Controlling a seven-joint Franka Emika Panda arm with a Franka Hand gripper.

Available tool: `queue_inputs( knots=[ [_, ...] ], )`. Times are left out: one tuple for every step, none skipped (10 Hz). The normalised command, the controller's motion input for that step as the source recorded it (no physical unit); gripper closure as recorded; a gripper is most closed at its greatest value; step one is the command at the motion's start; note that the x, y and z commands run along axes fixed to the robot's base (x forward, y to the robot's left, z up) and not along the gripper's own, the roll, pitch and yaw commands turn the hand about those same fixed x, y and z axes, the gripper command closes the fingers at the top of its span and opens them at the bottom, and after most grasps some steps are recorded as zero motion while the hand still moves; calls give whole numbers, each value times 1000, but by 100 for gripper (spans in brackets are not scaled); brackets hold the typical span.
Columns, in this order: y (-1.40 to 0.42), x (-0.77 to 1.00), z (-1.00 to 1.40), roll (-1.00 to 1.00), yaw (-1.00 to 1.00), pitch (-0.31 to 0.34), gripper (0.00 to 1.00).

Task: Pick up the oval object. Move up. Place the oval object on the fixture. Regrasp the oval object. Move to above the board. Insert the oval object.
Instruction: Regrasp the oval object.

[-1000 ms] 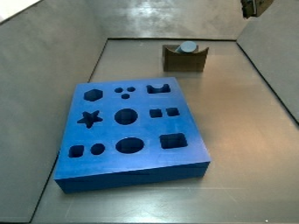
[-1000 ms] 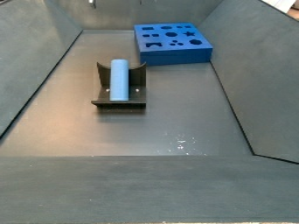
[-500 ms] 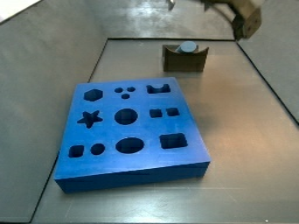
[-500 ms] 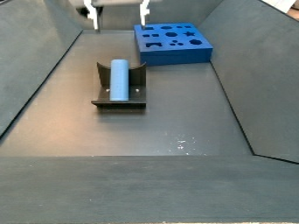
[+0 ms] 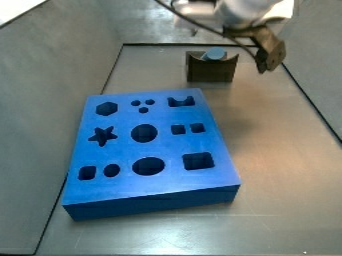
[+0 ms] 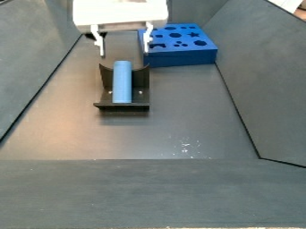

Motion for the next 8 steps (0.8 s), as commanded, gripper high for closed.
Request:
queue_inputs(
  knots=[
    [15,112,-980,54,4,-19,0],
    [12,105,-836,49,5,-9,0],
    [4,87,-646,44,13,-3,0],
    [2,83,-549,43,19,-4,0],
    [-1,76,-363,44,29,-6,0],
    [-11,51,-203,37,36,5,0],
    [-26,20,-172,41,29,-2,0],
    [-25,21,-172,41,29,-2,0]
  ],
)
